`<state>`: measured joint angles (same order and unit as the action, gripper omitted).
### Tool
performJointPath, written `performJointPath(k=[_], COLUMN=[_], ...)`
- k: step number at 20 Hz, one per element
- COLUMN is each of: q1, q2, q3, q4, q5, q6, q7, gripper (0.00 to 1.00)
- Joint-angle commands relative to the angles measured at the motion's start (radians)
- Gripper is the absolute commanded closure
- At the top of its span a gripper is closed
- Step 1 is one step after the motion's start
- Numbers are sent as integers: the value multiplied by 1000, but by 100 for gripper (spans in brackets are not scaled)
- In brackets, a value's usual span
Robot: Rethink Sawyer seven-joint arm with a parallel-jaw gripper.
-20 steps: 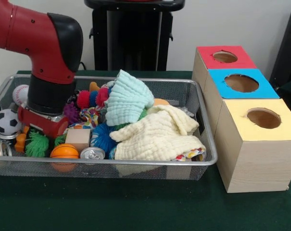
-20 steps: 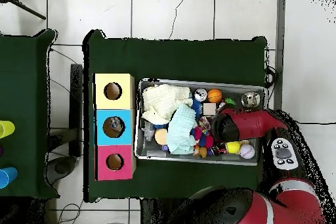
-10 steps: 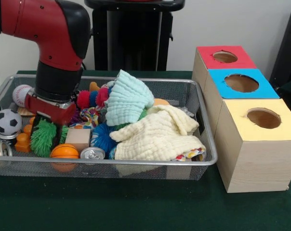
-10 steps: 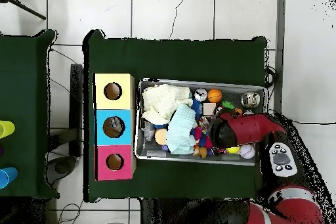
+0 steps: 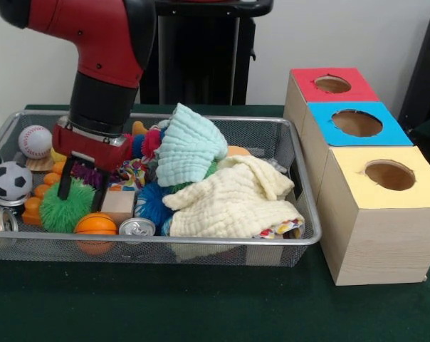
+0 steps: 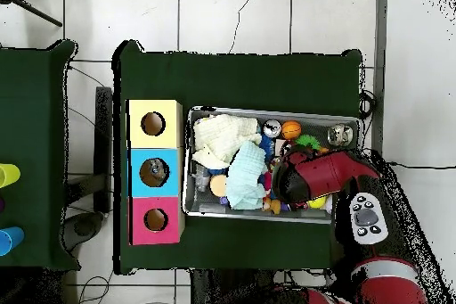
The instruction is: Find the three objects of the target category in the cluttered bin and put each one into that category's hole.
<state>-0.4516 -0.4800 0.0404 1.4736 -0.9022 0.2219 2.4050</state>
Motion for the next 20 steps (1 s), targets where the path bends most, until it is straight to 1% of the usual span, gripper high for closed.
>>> performJointPath(k=[1, 4, 7, 10, 11, 12, 15, 16, 17, 20], q1=[-3, 8, 13, -17, -38, -52, -126, -133, -161, -200], q2=[-45, -91, -149, -190, -202, -206, -189, -185, -169, -132], q3=[70, 77, 95, 140, 166, 184, 275, 286, 320, 373], q4=[116, 149, 192, 230, 248, 261, 308, 313, 329, 345], q5=[-27, 7, 56, 113, 137, 152, 205, 209, 225, 232], q6=[106, 150, 216, 280, 294, 303, 305, 305, 291, 246], q7=[-202, -204, -217, -250, -263, -267, -278, -273, -264, -232], gripper=[0, 0, 0, 0, 0, 0, 0, 0, 0, 0])
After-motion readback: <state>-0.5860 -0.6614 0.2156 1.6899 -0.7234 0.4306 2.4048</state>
